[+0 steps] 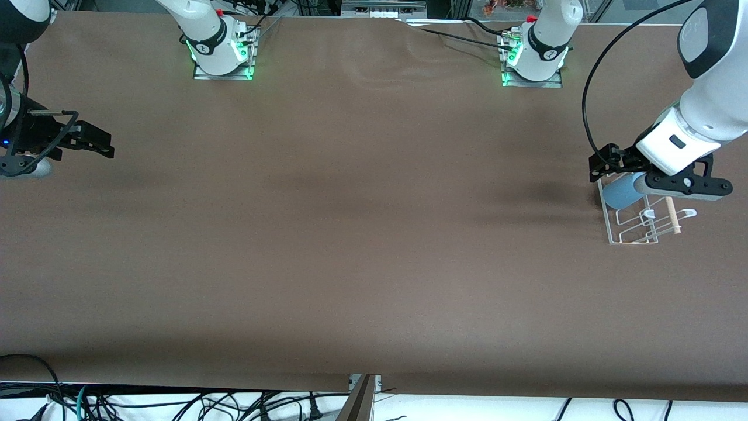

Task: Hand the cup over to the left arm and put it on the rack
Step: 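Open the left gripper and raise it away from the rack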

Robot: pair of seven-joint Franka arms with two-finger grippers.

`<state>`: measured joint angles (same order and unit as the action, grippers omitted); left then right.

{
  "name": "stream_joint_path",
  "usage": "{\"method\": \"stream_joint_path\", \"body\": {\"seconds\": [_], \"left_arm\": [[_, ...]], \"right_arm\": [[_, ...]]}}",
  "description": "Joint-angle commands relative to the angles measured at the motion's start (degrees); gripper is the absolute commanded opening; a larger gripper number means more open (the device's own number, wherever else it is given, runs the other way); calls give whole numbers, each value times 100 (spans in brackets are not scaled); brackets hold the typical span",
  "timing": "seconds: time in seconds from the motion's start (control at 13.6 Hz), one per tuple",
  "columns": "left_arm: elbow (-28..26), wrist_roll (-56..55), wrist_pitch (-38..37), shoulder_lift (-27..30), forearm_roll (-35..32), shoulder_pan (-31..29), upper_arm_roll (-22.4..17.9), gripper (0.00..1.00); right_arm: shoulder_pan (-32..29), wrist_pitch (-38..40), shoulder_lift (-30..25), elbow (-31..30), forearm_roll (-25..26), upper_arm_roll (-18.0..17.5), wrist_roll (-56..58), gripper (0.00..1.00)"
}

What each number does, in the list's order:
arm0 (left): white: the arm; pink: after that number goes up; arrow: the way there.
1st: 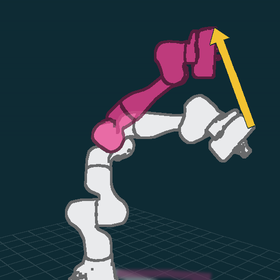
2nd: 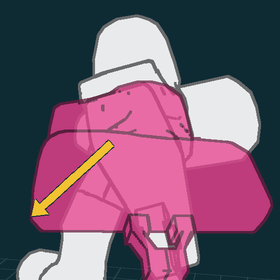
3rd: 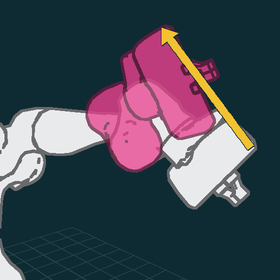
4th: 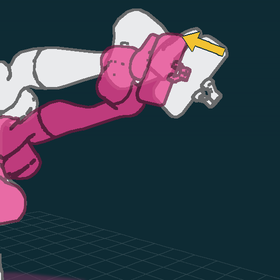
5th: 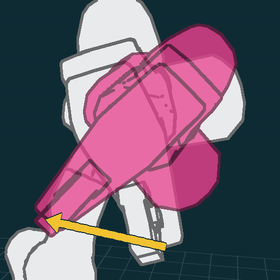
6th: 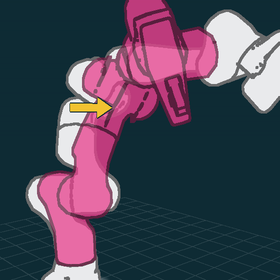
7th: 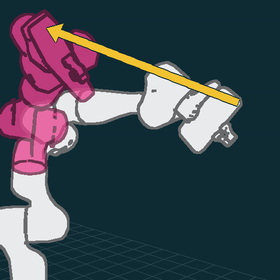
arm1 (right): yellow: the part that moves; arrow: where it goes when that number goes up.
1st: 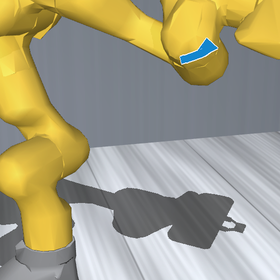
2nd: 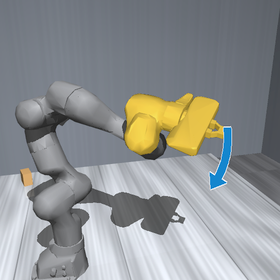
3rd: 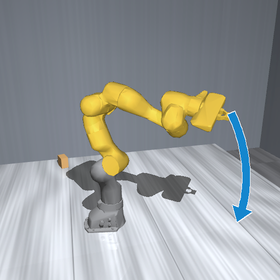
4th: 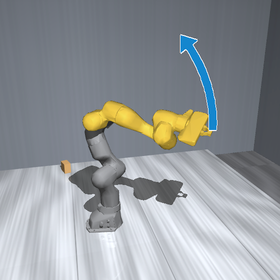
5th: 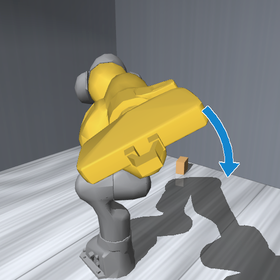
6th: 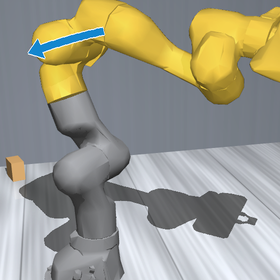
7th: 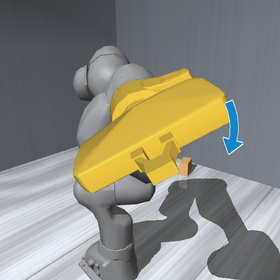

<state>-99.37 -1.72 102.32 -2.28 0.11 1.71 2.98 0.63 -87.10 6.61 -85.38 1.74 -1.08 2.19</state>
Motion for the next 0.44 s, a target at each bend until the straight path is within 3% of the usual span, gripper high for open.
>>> {"method": "stream_joint_path", "body": {"seconds": [0.0, 0.37], "left_arm": [[-126, -206, -37, 114, -20, 49, -60, 100], [-126, -197, -55, 122, 6, 58, -69, 100]], "right_arm": [[-72, 0, -37, 12, -104, -41, -52, 100], [-72, 0, -37, 12, -104, -41, -52, 100]]}}
